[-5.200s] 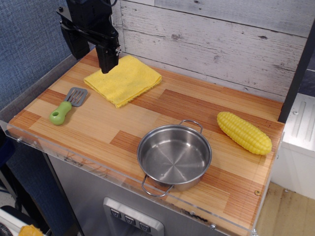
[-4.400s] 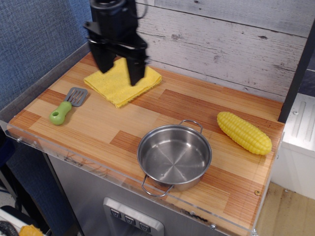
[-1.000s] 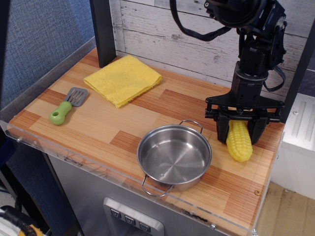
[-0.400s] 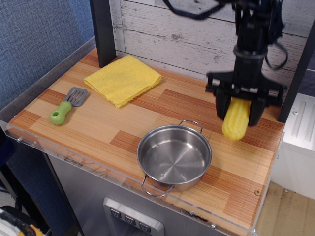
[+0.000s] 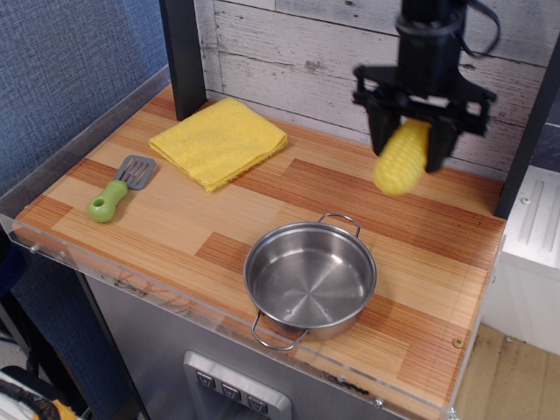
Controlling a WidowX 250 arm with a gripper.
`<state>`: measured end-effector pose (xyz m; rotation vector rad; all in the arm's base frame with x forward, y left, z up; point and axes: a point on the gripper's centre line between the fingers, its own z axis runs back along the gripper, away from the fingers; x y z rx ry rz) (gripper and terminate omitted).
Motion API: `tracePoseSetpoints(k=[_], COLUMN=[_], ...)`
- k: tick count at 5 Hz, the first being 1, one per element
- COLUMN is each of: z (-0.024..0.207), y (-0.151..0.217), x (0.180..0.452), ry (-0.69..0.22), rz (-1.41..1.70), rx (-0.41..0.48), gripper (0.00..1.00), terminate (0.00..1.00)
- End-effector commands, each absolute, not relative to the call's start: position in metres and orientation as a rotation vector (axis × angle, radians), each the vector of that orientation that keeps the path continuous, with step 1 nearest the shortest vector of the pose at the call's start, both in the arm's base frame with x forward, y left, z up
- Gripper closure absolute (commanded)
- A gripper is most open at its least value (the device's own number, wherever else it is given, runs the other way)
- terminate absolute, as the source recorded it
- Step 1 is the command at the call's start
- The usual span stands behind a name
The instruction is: Put the corn on the yellow rectangle.
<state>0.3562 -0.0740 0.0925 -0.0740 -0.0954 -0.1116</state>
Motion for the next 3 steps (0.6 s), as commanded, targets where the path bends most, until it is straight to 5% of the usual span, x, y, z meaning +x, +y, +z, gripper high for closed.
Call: tracePoseSetpoints(k=[1, 3], z=[0.155, 0.159], y=[-0.037, 0.019], x=[0.356, 0.367], ry=[-0.242, -0.273], rz=[-0.205, -0.157], rx=[-0.055, -0.047], gripper=[1.00, 1.00], terminate=[0.00, 0.00])
